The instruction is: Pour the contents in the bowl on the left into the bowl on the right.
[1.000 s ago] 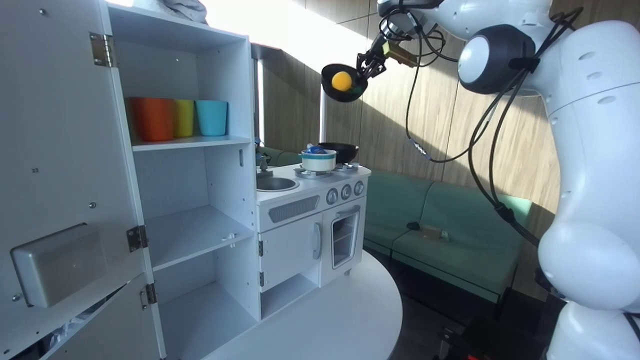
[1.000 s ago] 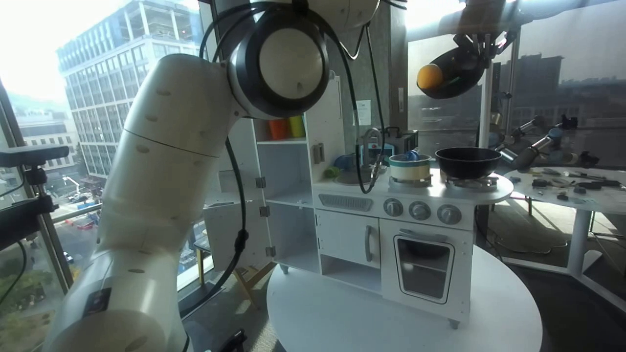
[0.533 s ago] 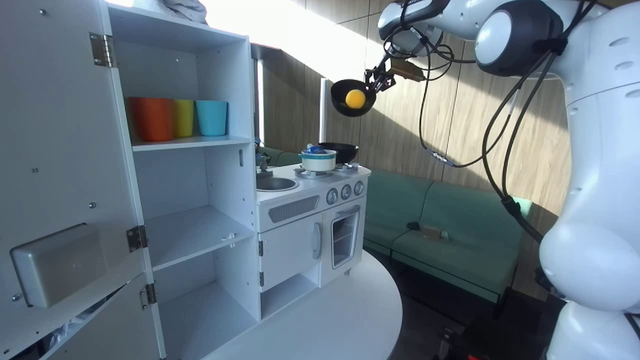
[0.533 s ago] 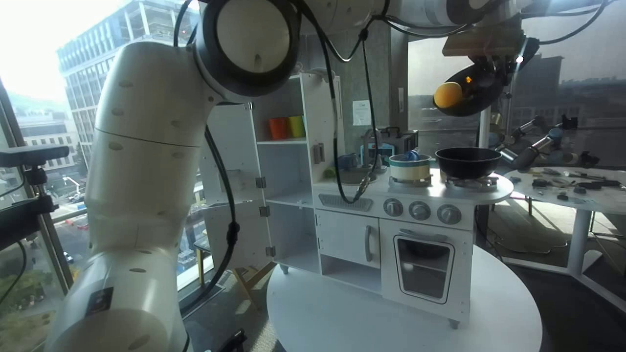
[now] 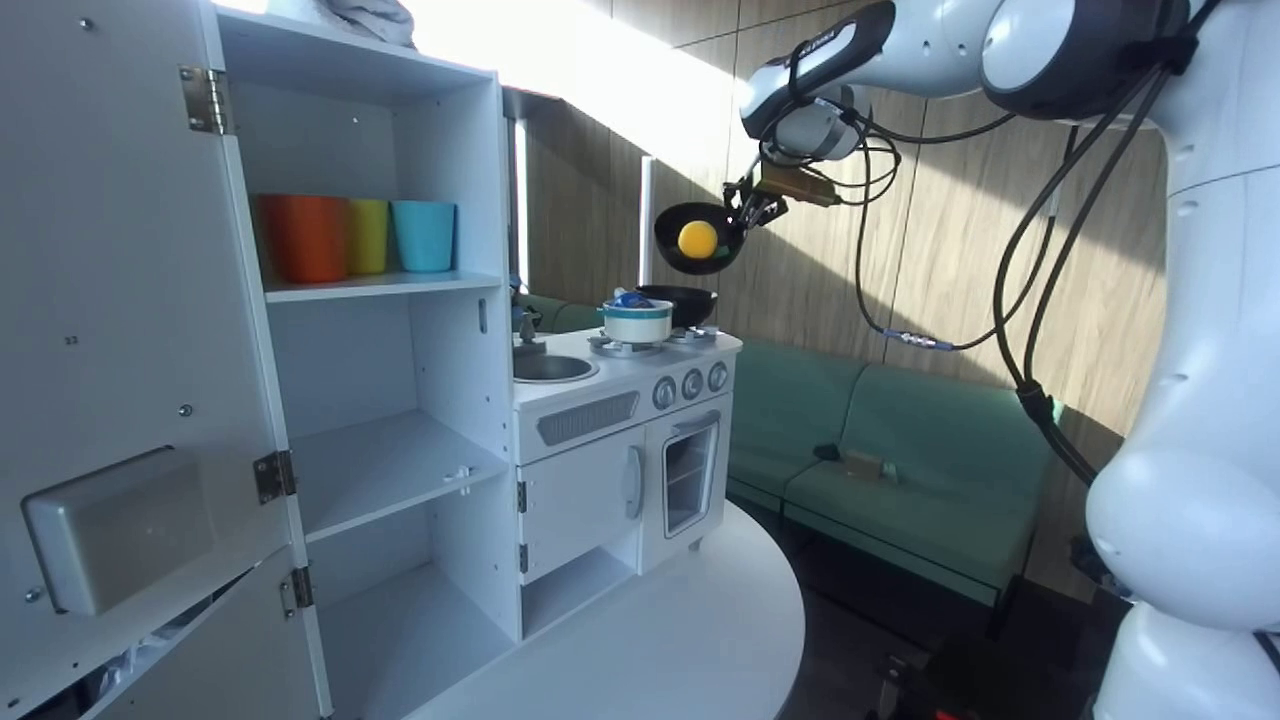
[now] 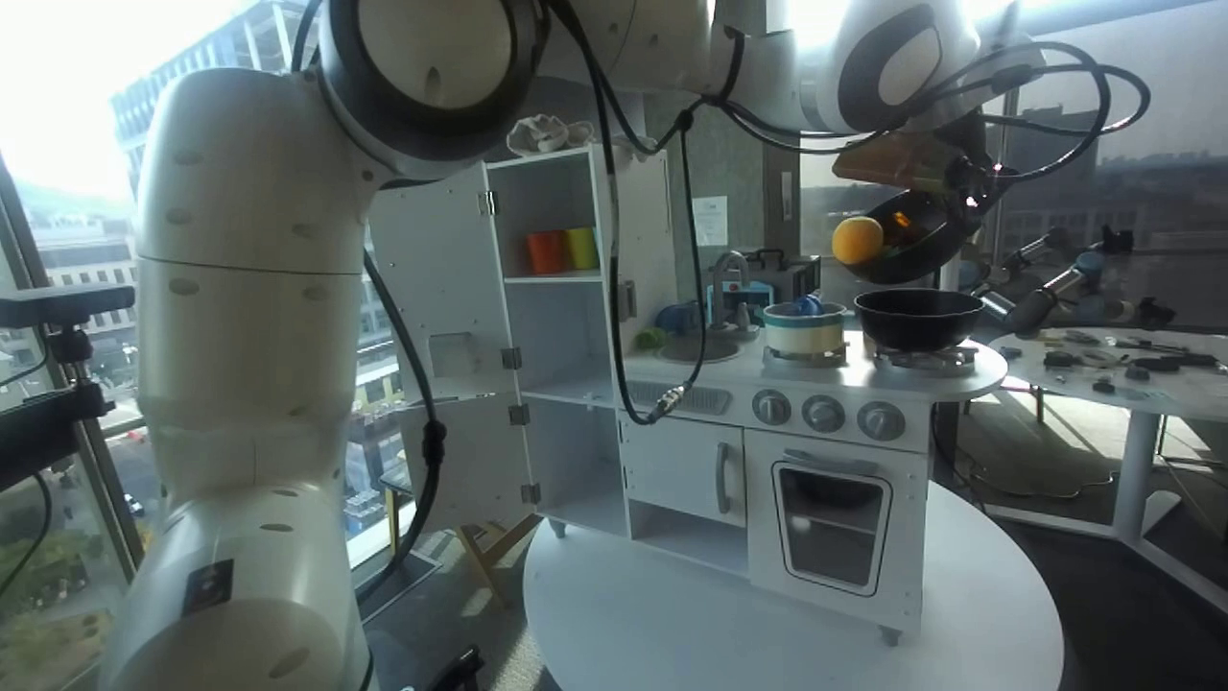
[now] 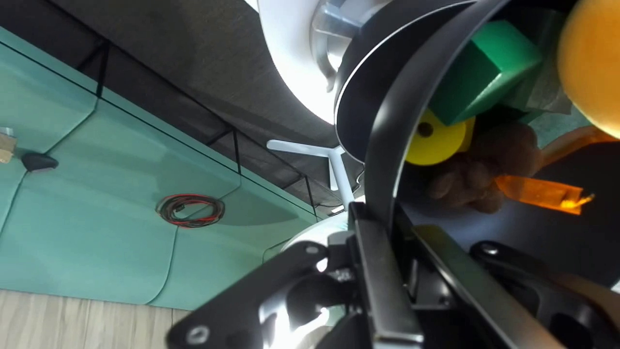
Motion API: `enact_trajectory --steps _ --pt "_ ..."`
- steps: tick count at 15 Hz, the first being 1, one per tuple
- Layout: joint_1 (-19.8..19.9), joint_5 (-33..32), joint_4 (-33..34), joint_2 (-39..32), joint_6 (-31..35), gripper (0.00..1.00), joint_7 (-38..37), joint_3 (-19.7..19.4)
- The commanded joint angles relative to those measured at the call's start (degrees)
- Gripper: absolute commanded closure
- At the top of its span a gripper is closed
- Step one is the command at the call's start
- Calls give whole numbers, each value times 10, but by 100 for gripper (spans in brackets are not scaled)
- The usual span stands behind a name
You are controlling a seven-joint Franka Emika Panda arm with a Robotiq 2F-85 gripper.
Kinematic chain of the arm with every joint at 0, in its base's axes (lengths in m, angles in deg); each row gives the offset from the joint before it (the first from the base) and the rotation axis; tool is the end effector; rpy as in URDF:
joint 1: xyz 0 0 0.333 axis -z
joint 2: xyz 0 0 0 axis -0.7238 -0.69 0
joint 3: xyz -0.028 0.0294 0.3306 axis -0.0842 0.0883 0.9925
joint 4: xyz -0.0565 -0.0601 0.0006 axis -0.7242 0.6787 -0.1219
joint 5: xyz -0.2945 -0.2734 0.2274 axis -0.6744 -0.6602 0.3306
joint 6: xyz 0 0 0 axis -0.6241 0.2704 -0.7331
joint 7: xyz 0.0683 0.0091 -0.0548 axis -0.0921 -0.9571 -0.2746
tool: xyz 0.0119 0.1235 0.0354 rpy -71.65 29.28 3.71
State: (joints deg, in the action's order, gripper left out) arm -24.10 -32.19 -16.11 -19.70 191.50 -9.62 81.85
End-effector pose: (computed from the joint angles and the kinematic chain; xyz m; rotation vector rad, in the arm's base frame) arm 0.6848 -0.3405 0.6000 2.8308 -0.8239 1.0690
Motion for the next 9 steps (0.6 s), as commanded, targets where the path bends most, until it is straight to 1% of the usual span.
enact_trajectory --steps 1,4,7,9 --pt "-38 -23 -60 41 37 87 -58 -36" --pt "-56 -49 -75 52 52 86 -104 -58" --pt "-66 -81 -84 61 65 87 -148 -78" --pt "-70 -95 -90 68 72 87 -174 -86"
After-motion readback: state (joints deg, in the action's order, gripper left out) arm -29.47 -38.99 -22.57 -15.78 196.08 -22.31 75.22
